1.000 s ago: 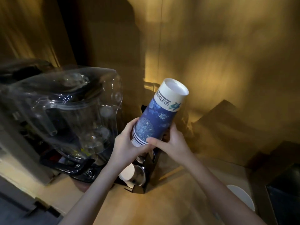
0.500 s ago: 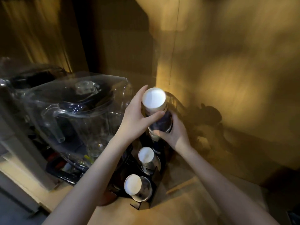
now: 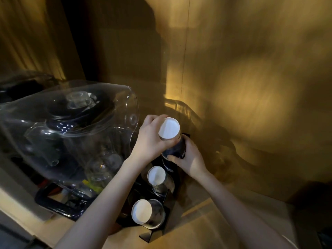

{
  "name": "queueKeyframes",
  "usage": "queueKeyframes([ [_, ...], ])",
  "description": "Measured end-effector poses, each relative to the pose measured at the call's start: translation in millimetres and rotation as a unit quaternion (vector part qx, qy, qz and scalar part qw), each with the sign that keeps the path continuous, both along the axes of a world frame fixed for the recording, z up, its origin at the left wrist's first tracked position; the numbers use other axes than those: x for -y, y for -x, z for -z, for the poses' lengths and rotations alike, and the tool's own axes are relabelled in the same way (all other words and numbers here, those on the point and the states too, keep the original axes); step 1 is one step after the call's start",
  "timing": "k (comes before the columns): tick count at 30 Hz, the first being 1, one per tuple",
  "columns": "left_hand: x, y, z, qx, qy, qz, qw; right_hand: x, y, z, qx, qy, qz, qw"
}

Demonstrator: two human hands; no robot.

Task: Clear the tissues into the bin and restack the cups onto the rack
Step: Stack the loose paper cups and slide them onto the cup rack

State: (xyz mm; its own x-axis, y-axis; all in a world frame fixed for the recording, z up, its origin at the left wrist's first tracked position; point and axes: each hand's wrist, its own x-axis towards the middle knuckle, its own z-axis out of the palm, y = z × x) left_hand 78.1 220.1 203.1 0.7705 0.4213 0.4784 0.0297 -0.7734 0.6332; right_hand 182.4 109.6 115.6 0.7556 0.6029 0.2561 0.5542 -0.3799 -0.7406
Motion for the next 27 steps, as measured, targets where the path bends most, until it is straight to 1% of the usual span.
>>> queueKeyframes([
  [2, 1.4, -7.1, 8.6, -0.015, 0.009, -0.002, 1.000, 3.4, 1.7, 0.6, 0.009, -0.029, 0.006, 1.000],
  [5, 0.6, -18.8, 24.7, -0.043, 0.032, -0.006, 0.999, 7.7, 2.8, -1.3, 0.033, -0.047, 0.021, 0.998],
  [7, -1.9, -25.3, 34.4, -0.075, 0.043, -0.024, 0.996, 8.7, 2.9, -3.7, 0.060, -0.063, 0.022, 0.996],
  [9, -2.9, -31.3, 44.3, -0.112, 0.035, -0.037, 0.992, 9.5, 1.2, -5.8, 0.085, -0.068, 0.023, 0.994],
  [11, -1.5, -33.3, 53.7, -0.127, 0.022, -0.043, 0.991, 8.7, 0.0, -8.1, 0.099, -0.049, 0.019, 0.994],
  [13, -1.3, -33.5, 60.0, -0.118, 0.021, -0.053, 0.991, 6.9, -0.6, -8.6, 0.122, -0.014, 0.015, 0.992],
  [17, -2.2, -32.0, 64.9, -0.116, 0.004, -0.059, 0.992, 4.6, 2.3, -6.7, 0.205, 0.066, 0.010, 0.976],
  [20, 0.5, -32.5, 66.6, -0.135, -0.028, -0.054, 0.989, 6.8, 4.5, -9.6, 0.247, 0.134, -0.007, 0.960],
  [21, 2.3, -32.6, 67.1, -0.143, -0.050, -0.056, 0.987, 9.6, 5.0, -11.2, 0.256, 0.154, -0.013, 0.954],
  [23, 9.3, -32.5, 66.6, -0.161, -0.129, -0.060, 0.977, 19.7, 7.2, -14.0, 0.272, 0.181, -0.023, 0.945],
  [25, 22.4, -31.1, 66.3, -0.151, -0.195, -0.038, 0.968, 35.5, 10.7, -17.3, 0.294, 0.199, -0.026, 0.935],
  [27, 42.2, -29.3, 67.1, -0.128, -0.227, 0.009, 0.965, 55.2, 15.1, -21.5, 0.312, 0.212, -0.012, 0.926],
])
